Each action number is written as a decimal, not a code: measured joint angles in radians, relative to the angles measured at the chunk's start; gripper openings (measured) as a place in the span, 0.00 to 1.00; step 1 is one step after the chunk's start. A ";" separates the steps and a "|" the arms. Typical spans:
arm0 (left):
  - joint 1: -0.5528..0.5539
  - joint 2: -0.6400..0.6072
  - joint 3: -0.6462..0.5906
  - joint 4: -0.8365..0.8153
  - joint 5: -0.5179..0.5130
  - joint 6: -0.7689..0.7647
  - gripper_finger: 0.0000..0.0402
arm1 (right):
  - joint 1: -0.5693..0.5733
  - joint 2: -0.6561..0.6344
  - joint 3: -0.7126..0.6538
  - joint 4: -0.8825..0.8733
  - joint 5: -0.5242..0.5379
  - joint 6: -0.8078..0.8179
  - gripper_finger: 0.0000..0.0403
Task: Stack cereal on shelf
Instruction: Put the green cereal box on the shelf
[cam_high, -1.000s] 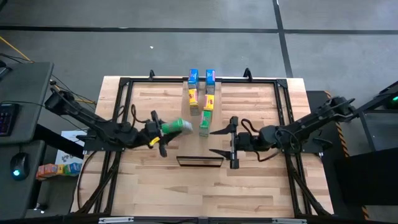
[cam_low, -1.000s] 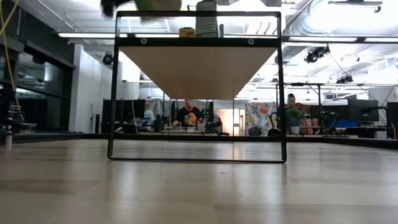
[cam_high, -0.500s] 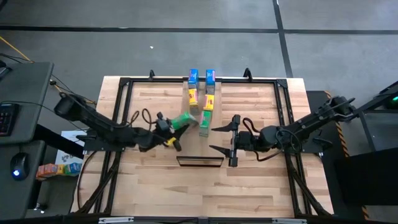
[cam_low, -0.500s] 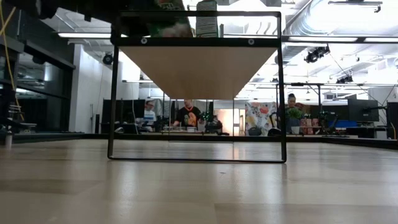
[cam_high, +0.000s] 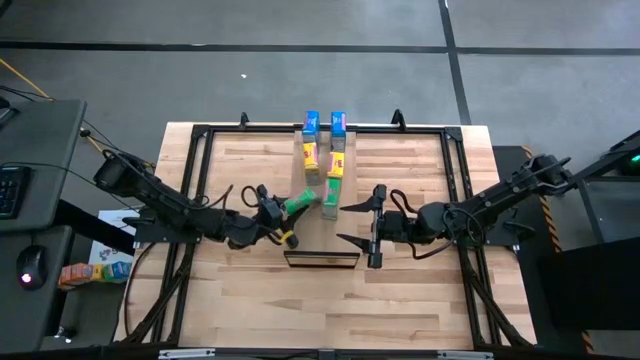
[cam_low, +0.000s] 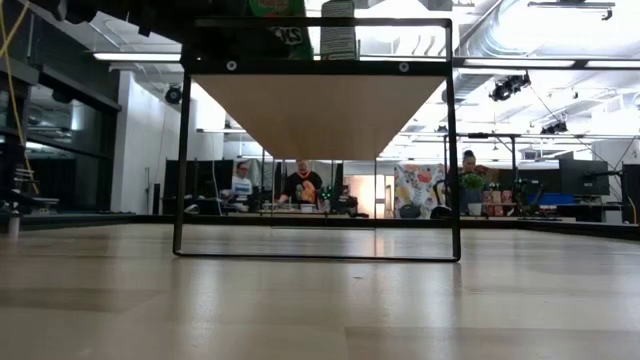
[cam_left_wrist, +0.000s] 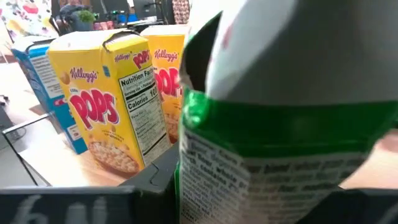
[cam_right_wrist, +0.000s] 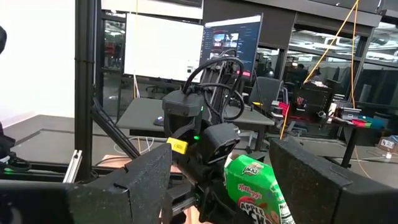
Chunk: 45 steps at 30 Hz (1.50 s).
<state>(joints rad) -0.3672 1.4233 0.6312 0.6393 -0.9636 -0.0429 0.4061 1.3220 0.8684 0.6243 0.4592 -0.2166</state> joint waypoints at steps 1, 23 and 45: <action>0.000 -0.001 0.000 -0.006 -0.001 0.001 0.32 | 0.000 0.000 0.000 0.000 0.000 0.002 0.66; -0.001 0.000 0.000 0.009 -0.020 0.037 0.58 | 0.000 0.000 0.000 -0.009 -0.003 0.002 0.66; -0.212 -0.205 0.001 -0.040 -0.009 0.202 0.58 | 0.000 0.000 0.000 -0.018 -0.002 0.010 0.66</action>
<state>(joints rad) -0.5788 1.2182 0.6323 0.5996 -0.9730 0.1589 0.4061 1.3224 0.8684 0.6068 0.4572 -0.2066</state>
